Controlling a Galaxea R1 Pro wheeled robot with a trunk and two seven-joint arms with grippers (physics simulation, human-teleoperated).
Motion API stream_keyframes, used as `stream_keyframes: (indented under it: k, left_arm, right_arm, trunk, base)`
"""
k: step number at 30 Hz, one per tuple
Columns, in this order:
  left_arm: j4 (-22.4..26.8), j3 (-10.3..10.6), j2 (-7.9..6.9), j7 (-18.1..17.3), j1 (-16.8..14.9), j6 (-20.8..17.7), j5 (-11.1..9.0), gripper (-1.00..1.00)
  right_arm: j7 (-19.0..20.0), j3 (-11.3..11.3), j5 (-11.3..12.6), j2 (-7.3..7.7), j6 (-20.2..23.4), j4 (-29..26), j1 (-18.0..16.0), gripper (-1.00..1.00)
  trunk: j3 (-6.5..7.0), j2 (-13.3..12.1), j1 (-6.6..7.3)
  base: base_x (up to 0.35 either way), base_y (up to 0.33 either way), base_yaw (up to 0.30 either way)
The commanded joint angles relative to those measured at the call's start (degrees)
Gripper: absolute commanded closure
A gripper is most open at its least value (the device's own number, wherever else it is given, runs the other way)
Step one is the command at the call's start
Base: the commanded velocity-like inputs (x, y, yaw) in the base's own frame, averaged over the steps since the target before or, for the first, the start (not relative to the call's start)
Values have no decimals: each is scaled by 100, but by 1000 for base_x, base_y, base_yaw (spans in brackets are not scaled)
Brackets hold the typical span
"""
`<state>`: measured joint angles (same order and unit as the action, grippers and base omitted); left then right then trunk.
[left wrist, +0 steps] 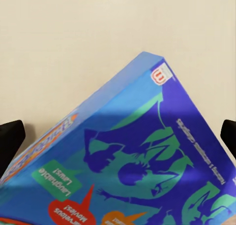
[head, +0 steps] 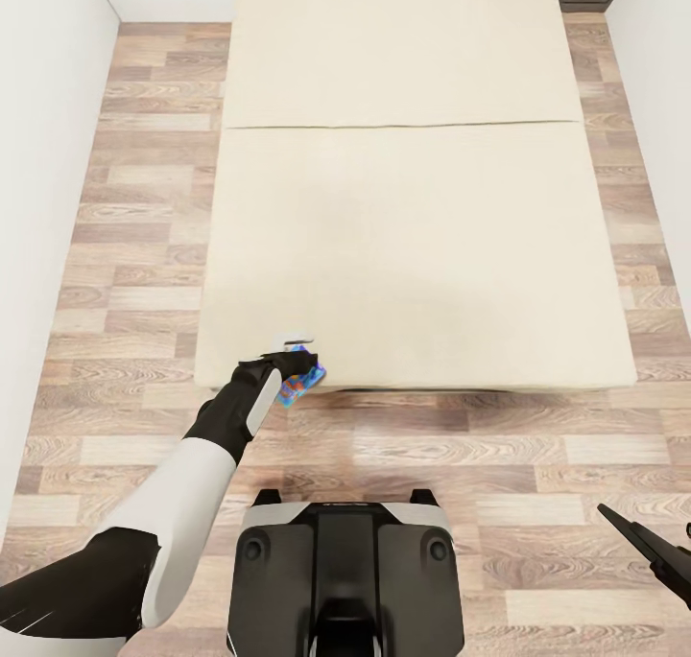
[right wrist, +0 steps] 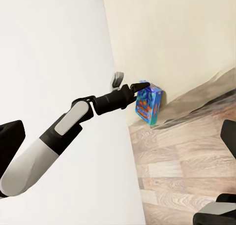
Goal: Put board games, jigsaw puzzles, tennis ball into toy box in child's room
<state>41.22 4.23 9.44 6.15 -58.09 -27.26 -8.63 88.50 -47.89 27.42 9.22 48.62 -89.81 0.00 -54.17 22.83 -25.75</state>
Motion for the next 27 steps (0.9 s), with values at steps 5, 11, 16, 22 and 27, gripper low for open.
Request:
stream_keyframes:
  k: [5,11,16,22,27]
  left_arm:
    - [8,18,-3,53,-1,-25,-60,-100]
    - [12,9,-3,53,-1,-24,-60,-100]
    - [66,-8,-11,58,-1,-20,-60,-100]
    - [406,-31,-24,56,-1,-42,-71,-100]
    - [842,-280,-35,50,-1,-99,-71,-100]
  right_arm:
    - [10,-1,9,1,60,-2,0,-100]
    - [9,-1,9,1,60,-2,0,-100]
    - [7,-1,3,-2,56,-2,0,-100]
    - [2,1,1,-11,-19,-2,0,-100]
    - [1,1,-6,-15,-68,-2,0,-100]
  trunk:
    - [-6,9,-3]
    - [-6,9,-3]
    - [-6,9,-3]
    - [-6,9,-3]
    - [-6,9,-3]
  base:
    - [-9,0,0]
    - [-2,0,0]
    - [0,0,0]
    - [0,0,0]
    - [0,0,0]
